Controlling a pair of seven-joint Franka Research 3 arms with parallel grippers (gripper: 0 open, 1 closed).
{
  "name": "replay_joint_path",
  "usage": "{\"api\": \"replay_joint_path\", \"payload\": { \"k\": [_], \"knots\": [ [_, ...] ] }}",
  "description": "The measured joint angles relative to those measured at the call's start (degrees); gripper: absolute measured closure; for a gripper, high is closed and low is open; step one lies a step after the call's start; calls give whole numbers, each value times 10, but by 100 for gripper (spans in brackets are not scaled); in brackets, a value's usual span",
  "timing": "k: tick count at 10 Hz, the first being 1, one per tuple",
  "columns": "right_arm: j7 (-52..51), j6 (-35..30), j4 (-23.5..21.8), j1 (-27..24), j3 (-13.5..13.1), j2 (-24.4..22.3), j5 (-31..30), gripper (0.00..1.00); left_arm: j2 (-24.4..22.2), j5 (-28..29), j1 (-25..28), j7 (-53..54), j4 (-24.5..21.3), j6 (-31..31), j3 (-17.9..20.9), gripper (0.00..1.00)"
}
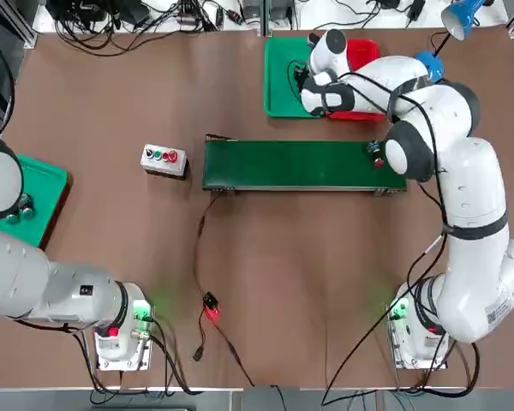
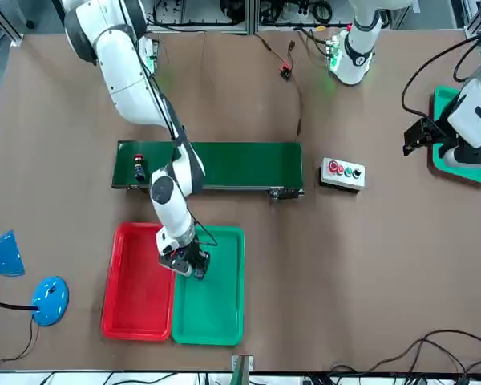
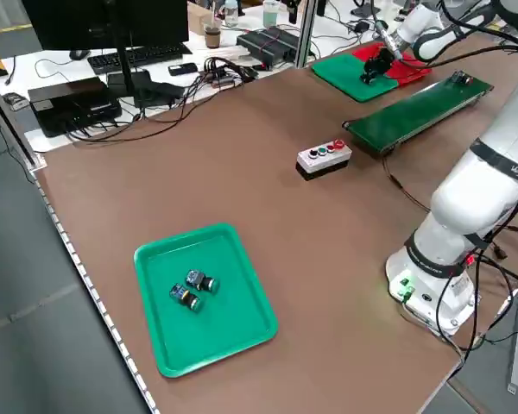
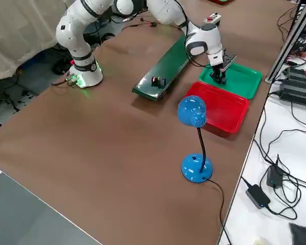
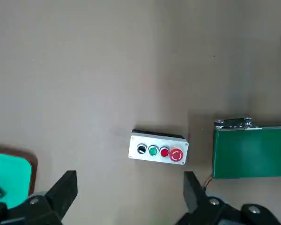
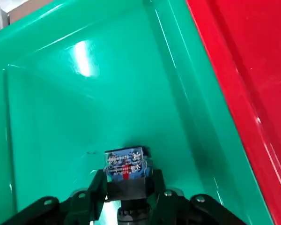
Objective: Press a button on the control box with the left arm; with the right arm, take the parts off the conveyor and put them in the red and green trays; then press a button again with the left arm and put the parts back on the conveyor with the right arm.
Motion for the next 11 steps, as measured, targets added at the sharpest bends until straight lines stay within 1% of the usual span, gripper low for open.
{"api": "replay_joint_path", "payload": {
  "k": [2,3,4,6,7,9,11],
  "knots": [
    [0,-1,0,14,-16,0,0,57,0,0,0,0,0,0,0,0],
    [0,-3,0,15,-19,0,-1,57,0,0,0,0,0,0,0,0],
    [0,-20,4,16,-21,-1,-1,57,0,0,0,0,0,0,0,0],
    [0,-81,18,16,-23,-12,-1,57,0,0,0,0,0,0,0,0],
    [0,-116,23,18,-23,-26,-1,57,0,0,0,0,0,0,0,0],
    [0,-203,27,26,-22,-73,-1,57,0,0,0,0,0,0,0,0],
    [0,-309,24,43,-22,-126,-1,57,0,0,0,0,0,0,0,0]
  ]
}}
